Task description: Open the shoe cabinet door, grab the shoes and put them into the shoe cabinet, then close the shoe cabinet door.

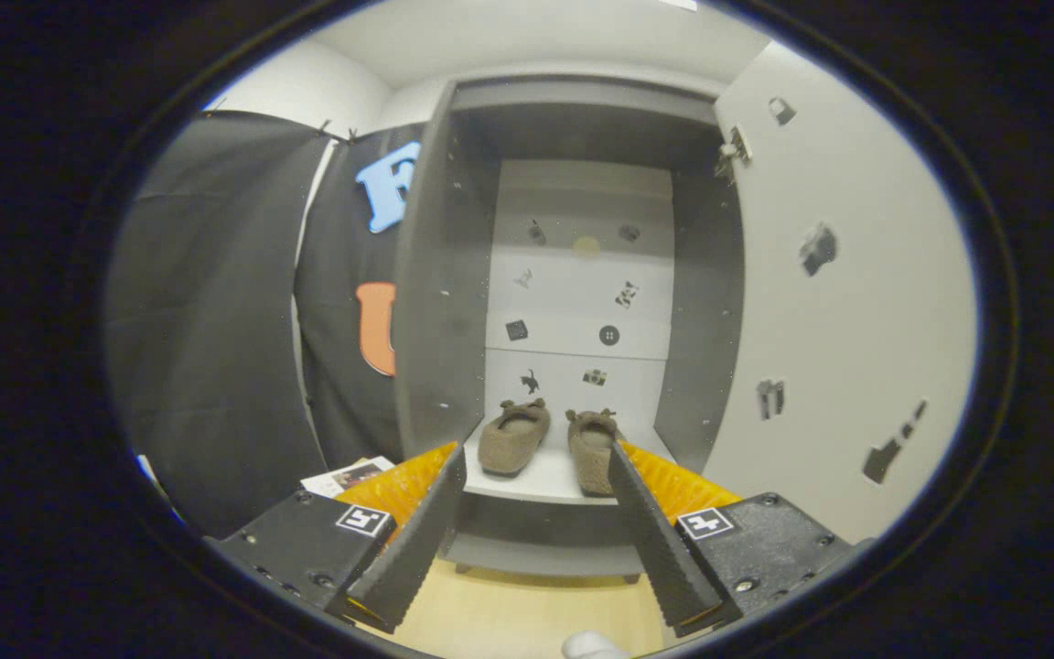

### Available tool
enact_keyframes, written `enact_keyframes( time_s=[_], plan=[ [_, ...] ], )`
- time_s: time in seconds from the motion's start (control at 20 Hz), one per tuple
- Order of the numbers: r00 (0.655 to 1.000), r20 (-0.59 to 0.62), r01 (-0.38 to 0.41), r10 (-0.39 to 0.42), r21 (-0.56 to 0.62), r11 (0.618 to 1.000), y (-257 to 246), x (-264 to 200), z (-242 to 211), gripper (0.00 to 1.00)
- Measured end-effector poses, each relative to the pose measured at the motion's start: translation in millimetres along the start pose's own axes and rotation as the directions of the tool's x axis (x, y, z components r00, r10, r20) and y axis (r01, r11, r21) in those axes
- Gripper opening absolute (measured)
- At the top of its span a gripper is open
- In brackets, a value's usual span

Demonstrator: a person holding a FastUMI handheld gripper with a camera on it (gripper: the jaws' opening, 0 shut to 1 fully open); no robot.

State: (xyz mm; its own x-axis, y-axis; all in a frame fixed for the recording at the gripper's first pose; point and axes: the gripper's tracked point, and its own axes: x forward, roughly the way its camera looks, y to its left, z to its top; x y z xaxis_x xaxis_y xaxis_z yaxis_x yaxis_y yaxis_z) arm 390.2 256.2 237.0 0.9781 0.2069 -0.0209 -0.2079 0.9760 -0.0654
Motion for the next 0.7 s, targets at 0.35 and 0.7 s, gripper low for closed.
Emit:
enact_keyframes(
  time_s=[0.35, 0.7],
  plan=[
    [0.997, 0.002, -0.071, 0.071, 0.015, 0.997, -0.1, -133.9, -22.7, 0.99],
    [1.000, 0.010, 0.008, -0.008, 0.018, 1.000, -76.1, -227.4, -27.0, 0.99]
  ],
)
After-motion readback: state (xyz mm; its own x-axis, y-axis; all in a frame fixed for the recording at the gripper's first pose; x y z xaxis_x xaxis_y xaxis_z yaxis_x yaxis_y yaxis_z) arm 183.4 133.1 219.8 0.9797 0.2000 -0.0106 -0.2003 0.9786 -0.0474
